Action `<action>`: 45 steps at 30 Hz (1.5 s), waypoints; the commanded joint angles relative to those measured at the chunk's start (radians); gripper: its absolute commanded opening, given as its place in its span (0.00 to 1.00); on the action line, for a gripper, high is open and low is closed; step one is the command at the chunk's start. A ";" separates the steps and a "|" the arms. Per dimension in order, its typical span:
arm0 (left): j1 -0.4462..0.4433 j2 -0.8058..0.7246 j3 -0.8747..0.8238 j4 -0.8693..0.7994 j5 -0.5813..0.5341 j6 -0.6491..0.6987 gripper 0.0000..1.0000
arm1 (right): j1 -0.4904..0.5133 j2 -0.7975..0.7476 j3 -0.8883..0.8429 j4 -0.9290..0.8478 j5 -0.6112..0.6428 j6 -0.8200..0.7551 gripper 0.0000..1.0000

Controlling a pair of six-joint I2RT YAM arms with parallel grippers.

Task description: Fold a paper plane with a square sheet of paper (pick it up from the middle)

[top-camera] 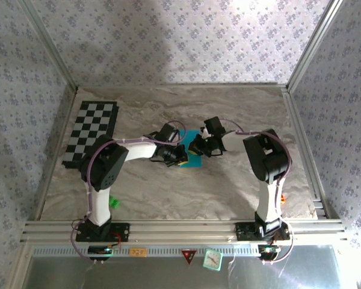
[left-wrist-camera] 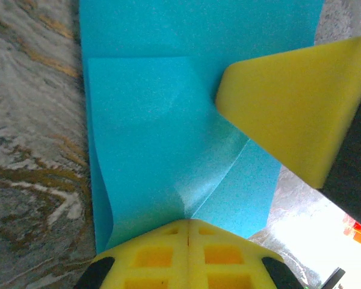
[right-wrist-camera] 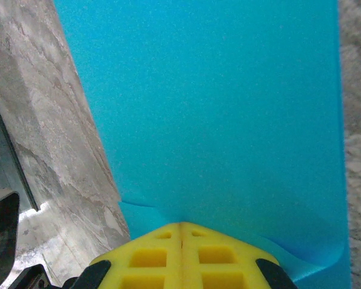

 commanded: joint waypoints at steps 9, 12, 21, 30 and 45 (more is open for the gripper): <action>0.036 -0.045 -0.125 -0.025 0.032 -0.042 0.03 | -0.019 0.147 -0.060 -0.265 0.250 -0.050 0.05; 0.041 -0.063 -0.169 -0.006 0.044 -0.056 0.03 | -0.019 0.150 -0.060 -0.266 0.249 -0.054 0.05; 0.052 -0.188 -0.275 0.073 0.060 -0.095 0.03 | -0.014 0.137 -0.063 -0.236 0.233 -0.061 0.05; 0.052 -0.207 -0.178 0.138 0.031 -0.098 0.04 | -0.010 0.127 -0.034 -0.209 0.205 -0.071 0.05; 0.051 -0.061 -0.106 0.073 -0.018 -0.089 0.01 | -0.013 0.123 -0.021 -0.224 0.191 -0.105 0.05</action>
